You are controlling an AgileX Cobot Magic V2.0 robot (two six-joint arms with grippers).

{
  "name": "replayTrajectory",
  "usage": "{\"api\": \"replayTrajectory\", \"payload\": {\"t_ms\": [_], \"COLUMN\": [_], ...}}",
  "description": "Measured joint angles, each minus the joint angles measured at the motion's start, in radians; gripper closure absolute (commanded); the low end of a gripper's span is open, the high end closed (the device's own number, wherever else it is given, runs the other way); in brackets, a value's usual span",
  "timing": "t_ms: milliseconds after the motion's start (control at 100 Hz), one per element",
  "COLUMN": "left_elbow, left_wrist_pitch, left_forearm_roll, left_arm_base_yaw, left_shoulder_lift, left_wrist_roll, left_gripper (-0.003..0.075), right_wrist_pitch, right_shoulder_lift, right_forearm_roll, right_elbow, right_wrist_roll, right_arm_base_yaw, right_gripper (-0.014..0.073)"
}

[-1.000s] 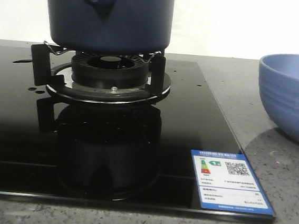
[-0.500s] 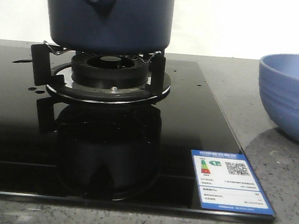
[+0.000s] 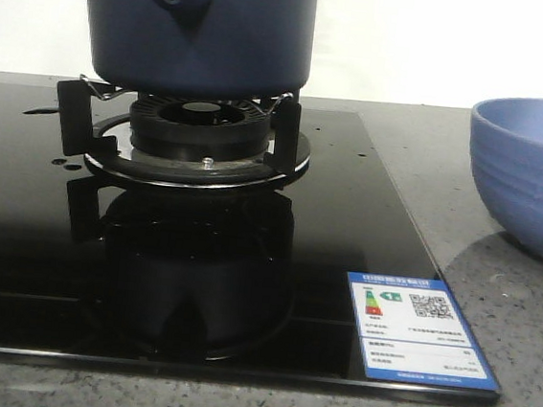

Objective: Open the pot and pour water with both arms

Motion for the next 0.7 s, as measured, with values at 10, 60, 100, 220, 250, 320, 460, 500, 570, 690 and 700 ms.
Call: {"api": "replayTrajectory", "payload": {"t_ms": [10, 60, 100, 220, 250, 320, 460, 500, 570, 690, 700], "left_elbow": [0.000, -0.012, -0.021, -0.033, -0.034, -0.034, -0.034, -0.034, -0.034, -0.034, -0.034], "left_wrist_pitch": [0.000, 0.001, 0.001, 0.004, 0.006, 0.008, 0.011, 0.013, 0.013, 0.013, 0.013], "left_forearm_roll": [0.000, 0.000, 0.000, 0.002, 0.004, 0.004, 0.006, 0.006, 0.006, 0.006, 0.006], "left_arm_base_yaw": [0.000, 0.000, 0.000, 0.000, 0.000, 0.000, 0.000, 0.000, 0.000, 0.000, 0.000], "left_shoulder_lift": [0.002, 0.009, 0.015, 0.020, 0.020, 0.020, 0.020, 0.020, 0.020, 0.020, 0.020], "left_wrist_roll": [0.002, 0.004, 0.005, 0.008, 0.008, 0.009, 0.011, 0.011, 0.011, 0.011, 0.011], "left_gripper": [0.0166, 0.0169, 0.0174, 0.0205, 0.0213, 0.0229, 0.0231, 0.0232, 0.0232, 0.0246, 0.0248], "right_wrist_pitch": [0.000, 0.000, 0.000, 0.000, 0.000, 0.000, 0.000, 0.000, 0.000, 0.000, 0.000], "right_shoulder_lift": [0.000, 0.000, 0.000, 0.000, 0.000, 0.000, 0.000, 0.000, 0.000, 0.000, 0.000], "right_forearm_roll": [0.000, 0.001, 0.001, 0.002, 0.004, 0.004, 0.004, 0.006, 0.010, 0.017, 0.017], "right_elbow": [0.000, 0.000, 0.000, 0.000, 0.000, 0.000, 0.000, 0.000, 0.000, 0.000, 0.000], "right_wrist_roll": [0.000, 0.000, 0.000, 0.000, 0.000, 0.000, -0.002, -0.002, -0.002, -0.002, -0.002], "right_arm_base_yaw": [0.000, 0.000, 0.000, 0.000, 0.000, 0.000, 0.000, 0.000, 0.000, 0.000, 0.000], "right_gripper": [0.0030, 0.0030, 0.0030, 0.0030, 0.0030, 0.0030, 0.0030, 0.0030, 0.0030, 0.0030, 0.0030]}}
